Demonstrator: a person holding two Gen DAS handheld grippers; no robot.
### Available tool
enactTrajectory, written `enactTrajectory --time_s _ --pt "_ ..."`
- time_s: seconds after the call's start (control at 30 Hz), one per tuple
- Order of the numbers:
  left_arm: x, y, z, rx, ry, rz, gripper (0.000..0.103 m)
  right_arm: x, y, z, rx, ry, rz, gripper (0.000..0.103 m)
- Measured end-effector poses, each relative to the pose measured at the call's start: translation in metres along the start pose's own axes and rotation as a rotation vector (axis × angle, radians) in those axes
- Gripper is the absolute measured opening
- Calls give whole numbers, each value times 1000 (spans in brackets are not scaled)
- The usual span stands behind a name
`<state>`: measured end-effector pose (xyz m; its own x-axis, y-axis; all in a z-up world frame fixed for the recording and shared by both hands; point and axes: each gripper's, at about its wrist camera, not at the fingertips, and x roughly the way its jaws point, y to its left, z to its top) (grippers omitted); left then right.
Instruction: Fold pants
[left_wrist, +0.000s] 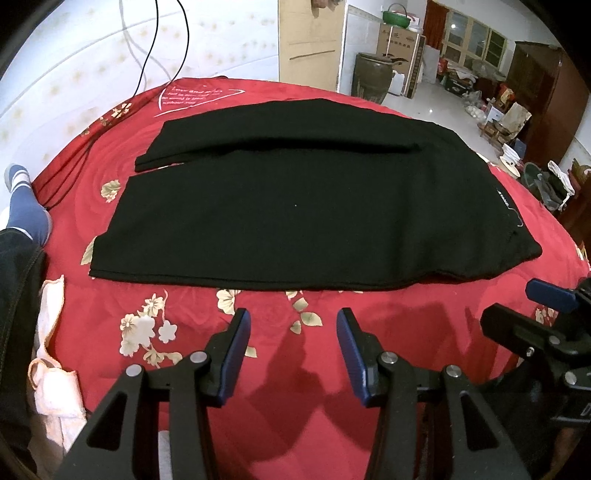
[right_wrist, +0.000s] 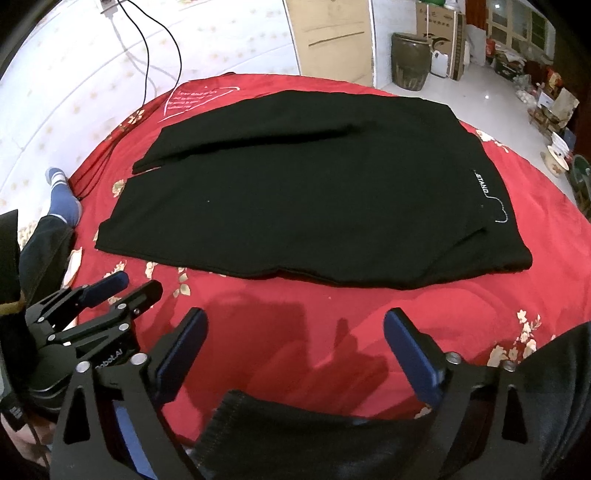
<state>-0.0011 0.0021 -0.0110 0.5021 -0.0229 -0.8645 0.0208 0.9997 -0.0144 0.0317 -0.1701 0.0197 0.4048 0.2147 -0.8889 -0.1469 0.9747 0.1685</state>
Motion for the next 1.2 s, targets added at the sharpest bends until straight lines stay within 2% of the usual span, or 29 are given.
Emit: enactTrajectory --time_s 0.3,0.37,0.47,0.5,0.9,1.2 --pt "-2 -4 0 22 -20 -8 51 3 -5 1 22 10 32 86" --pt "-3 -4 1 26 -25 -11 51 4 -5 1 24 13 37 79" --pt "-4 -6 2 33 -35 -8 51 6 -4 2 18 27 39 60" --pt "-4 -6 3 34 -36 -9 51 8 -4 1 16 34 36 59" --pt "0 -4 8 1 -20 -12 51 10 -8 9 51 41 48 58" --pt "12 5 25 -34 13 -17 51 22 -8 28 63 75 162 58"
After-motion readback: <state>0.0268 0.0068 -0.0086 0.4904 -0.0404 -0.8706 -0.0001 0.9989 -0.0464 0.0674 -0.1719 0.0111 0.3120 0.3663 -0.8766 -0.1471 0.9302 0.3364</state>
